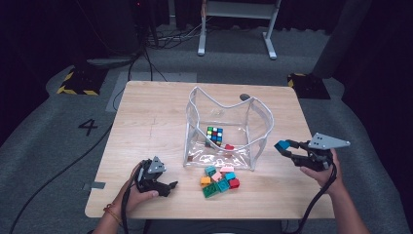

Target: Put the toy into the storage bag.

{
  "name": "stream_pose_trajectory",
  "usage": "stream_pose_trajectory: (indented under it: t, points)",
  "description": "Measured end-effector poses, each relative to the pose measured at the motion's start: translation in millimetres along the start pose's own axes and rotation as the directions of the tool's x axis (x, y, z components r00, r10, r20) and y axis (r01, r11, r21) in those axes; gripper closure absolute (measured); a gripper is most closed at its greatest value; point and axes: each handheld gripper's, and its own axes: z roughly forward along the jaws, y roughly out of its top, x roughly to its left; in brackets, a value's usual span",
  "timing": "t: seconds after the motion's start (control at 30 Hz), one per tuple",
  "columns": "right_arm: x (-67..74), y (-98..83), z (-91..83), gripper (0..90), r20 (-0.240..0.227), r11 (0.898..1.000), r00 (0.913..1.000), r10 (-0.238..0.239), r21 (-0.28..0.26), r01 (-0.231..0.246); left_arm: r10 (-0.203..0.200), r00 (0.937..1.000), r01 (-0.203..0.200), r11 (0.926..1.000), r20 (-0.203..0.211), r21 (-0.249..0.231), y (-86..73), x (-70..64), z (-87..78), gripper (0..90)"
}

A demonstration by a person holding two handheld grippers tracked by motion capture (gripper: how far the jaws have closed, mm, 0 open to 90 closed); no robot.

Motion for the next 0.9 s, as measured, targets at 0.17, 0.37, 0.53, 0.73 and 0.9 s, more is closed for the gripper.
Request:
stream_pose_trajectory:
  t: [0.17, 0.37, 0.53, 0.73, 0.9]
  points:
    - [-14.3, 17.6, -1.3, 55.8, 0.042, 1.0, 0.9989, -0.019, -0.019, 0.02, 0.0, 1.0, 0.0, 1.0, 0.0, -0.001, 0.0, 0.0, 0.1, 12.5]
    - [-31.0, 36.4, -3.6, 55.9, 0.063, 0.999, 0.9979, -0.012, -0.045, 0.015, 0.006, 1.0, -0.006, 1.0, -0.003, -0.002, 0.2, 0.4, 0.1, 12.5]
    - [-41.5, 51.5, -3.1, 55.8, 0.074, 0.998, 0.9972, 0.012, -0.059, -0.008, 0.006, 1.0, -0.006, 1.0, -0.003, -0.002, 0.2, 0.5, 0.2, 12.4]
    - [-49.7, 74.0, -0.9, 55.8, 0.094, 0.998, 0.9956, -0.007, -0.064, 0.013, 0.004, 1.0, -0.004, 1.0, -0.003, -0.004, 0.3, 0.4, 0.4, 12.4]
    - [-52.5, 91.8, 2.7, 55.8, 0.092, 0.998, 0.9957, -0.014, -0.059, 0.019, 0.008, 1.0, -0.008, 1.0, 0.002, 0.0, 0.5, 0.7, 0.4, 12.3]
